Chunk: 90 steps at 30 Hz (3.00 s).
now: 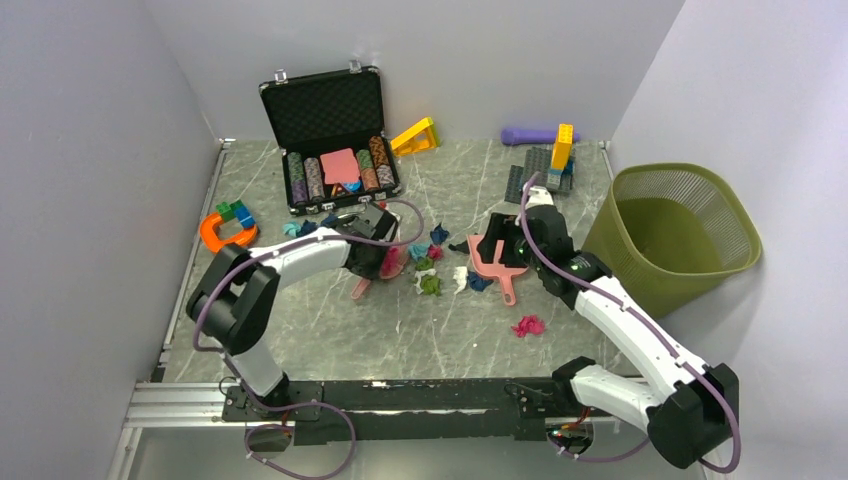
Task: Sweep away the paper scraps from the table
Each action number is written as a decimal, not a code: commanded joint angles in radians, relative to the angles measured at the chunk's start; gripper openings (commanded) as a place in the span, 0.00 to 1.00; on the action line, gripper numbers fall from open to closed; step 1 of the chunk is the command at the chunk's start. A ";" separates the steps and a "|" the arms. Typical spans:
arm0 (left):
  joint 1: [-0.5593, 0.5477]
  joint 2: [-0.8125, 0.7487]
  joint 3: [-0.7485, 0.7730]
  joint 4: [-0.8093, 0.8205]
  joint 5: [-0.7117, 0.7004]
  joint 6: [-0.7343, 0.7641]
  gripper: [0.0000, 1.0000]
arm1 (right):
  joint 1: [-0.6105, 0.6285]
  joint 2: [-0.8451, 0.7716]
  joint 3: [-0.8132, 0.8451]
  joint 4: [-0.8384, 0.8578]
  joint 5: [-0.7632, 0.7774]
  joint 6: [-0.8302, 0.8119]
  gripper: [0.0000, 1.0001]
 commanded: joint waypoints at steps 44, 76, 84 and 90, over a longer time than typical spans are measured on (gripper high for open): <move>-0.216 -0.477 0.006 -0.084 -0.104 -0.152 0.03 | 0.109 0.240 -0.086 0.703 -0.711 0.374 0.81; -0.092 -0.659 -0.128 0.126 0.249 -0.325 0.76 | 0.182 0.209 -0.108 0.696 -0.434 0.371 0.00; 0.041 -0.777 -0.419 0.709 0.524 -0.687 0.83 | 0.181 0.075 -0.267 1.049 -0.421 0.476 0.00; 0.089 -0.751 -0.569 1.134 0.578 -0.907 0.81 | 0.182 0.030 -0.375 1.325 -0.400 0.584 0.00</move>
